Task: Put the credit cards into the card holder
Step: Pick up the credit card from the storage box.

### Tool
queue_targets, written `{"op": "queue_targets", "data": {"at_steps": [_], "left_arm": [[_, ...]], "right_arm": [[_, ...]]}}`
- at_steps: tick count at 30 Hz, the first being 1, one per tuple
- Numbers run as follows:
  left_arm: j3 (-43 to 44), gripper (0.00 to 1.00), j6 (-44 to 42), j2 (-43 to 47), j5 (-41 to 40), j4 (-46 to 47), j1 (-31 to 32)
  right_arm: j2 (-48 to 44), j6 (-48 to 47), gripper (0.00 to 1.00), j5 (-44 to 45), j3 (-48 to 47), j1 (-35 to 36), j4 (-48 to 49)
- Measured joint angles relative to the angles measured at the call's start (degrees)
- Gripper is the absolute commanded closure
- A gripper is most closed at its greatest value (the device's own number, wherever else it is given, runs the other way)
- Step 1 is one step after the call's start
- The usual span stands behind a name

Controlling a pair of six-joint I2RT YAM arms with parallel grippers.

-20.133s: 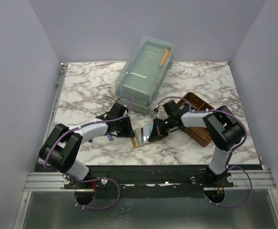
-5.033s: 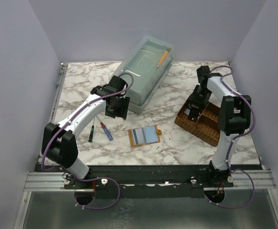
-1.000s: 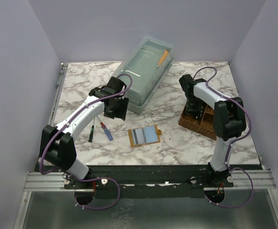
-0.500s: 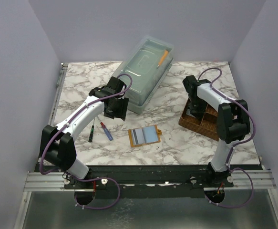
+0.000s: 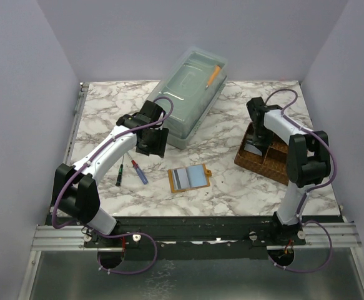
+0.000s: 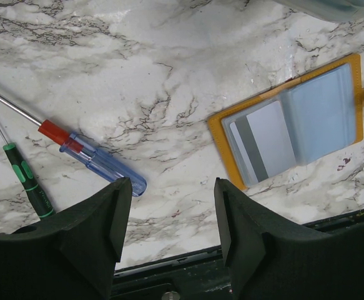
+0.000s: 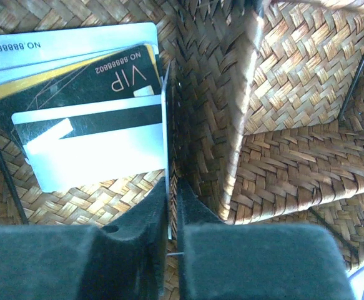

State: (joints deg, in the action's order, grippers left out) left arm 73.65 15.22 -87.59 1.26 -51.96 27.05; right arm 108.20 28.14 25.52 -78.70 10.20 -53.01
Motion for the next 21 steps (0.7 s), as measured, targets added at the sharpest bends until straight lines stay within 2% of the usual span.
{"op": "queue_targets", "data": {"at_steps": [3, 9, 16, 21], "left_arm": [[0.02, 0.39, 0.0, 0.0, 0.0, 0.0, 0.0], [0.31, 0.39, 0.72, 0.0, 0.76, 0.0, 0.0], [2.1, 0.39, 4.63, 0.0, 4.35, 0.22, 0.0], [1.31, 0.39, 9.51, 0.31, 8.79, 1.97, 0.0]], "right_arm": [[0.0, -0.55, 0.99, -1.27, -1.11, -0.55, 0.17], [-1.46, -0.7, 1.0, -3.61, -5.4, -0.61, -0.83], [-10.1, -1.01, 1.0, -6.91, -9.35, -0.52, -2.43], [-20.57, -5.42, 1.0, -22.23, -7.21, -0.74, 0.26]]}}
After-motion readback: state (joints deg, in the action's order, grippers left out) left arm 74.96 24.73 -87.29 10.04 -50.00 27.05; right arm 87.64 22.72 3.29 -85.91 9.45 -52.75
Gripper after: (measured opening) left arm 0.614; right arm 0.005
